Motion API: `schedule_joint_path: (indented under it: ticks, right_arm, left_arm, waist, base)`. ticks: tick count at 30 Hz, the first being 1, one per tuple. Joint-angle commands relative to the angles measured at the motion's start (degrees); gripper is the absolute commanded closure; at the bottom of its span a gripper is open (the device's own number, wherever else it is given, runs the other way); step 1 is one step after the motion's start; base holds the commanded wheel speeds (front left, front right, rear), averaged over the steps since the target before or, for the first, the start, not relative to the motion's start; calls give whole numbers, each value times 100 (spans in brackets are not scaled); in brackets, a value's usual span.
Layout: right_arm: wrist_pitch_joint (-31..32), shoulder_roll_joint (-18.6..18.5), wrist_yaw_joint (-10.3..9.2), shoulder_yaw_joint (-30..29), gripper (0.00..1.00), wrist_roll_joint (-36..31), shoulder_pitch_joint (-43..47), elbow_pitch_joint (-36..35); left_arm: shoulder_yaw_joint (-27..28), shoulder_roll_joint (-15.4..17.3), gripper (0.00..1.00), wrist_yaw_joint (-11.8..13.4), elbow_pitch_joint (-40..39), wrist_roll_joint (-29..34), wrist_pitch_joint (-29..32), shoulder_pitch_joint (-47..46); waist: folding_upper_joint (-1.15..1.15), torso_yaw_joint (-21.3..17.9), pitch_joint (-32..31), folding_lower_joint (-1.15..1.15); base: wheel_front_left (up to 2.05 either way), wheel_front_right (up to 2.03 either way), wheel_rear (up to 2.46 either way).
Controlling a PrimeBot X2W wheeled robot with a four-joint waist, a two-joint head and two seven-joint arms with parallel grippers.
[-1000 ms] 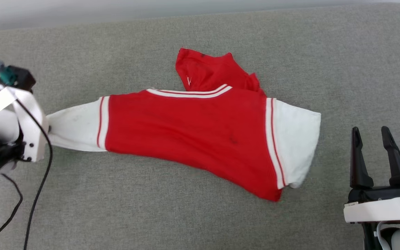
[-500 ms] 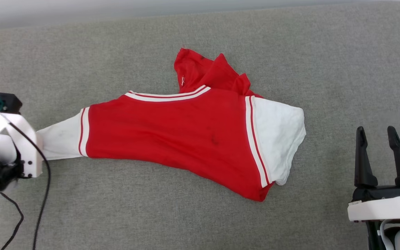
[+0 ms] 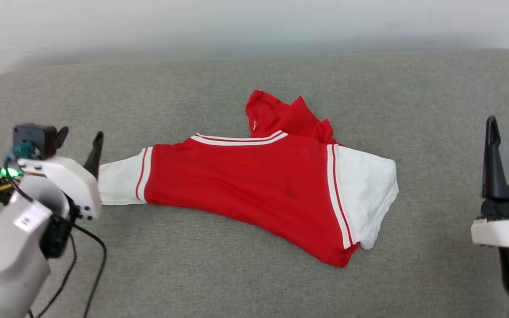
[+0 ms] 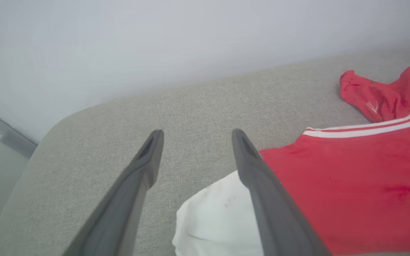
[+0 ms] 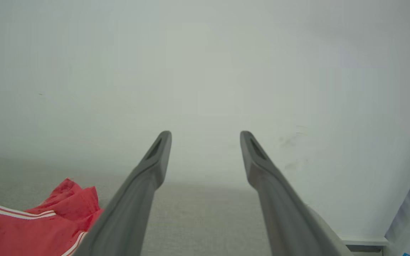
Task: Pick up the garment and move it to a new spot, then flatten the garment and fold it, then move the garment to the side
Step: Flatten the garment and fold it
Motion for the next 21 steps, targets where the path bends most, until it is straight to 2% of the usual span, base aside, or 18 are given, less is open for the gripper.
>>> schedule_joint_path:
  ticks: [1, 5, 10, 13, 16, 17, 21]
  right_arm:
    - [-13, -190, -6, 90, 0, -9, -163, 81]
    - [-13, -775, -6, 447, 0, 117, -447, 439]
    - [242, -1632, -6, 1167, 0, 527, -847, 1036]
    - [839, -2154, -6, 1707, 0, 1009, -1067, 1289]
    - [1716, -2579, -6, 2325, 0, 1856, -1293, 1405]
    - [1716, -2579, -6, 2325, 0, 1856, -1293, 1405]
    - [2868, -3283, -6, 3145, 0, 2783, -1487, 1341]
  left_arm:
    - [39, -66, 0, 165, -124, 82, -261, 201]
    - [161, -236, 0, 598, -533, 191, -737, 504]
    - [526, -368, 0, 1188, -1204, 476, -914, 953]
    - [898, -486, 0, 1477, -1792, 862, -922, 1289]
    - [1228, -616, 0, 1722, -2279, 1348, -925, 1665]
    - [1228, -616, 0, 1722, -2279, 1348, -925, 1665]
    - [1603, -914, 0, 1841, -2773, 1794, -920, 2122]
  waist:
    - [0, 113, -109, 1]
    - [0, 238, -196, 1]
    - [0, 371, -254, 1]
    - [0, 456, -228, 1]
    - [0, 548, -175, 1]
    - [0, 548, -175, 1]
    - [0, 699, -58, 1]
  base:
    - [0, 0, 0]
    - [0, 0, 0]
    - [0, 0, 0]
    - [0, 0, 0]
    - [0, 0, 0]
    - [0, 0, 0]
    - [0, 0, 0]
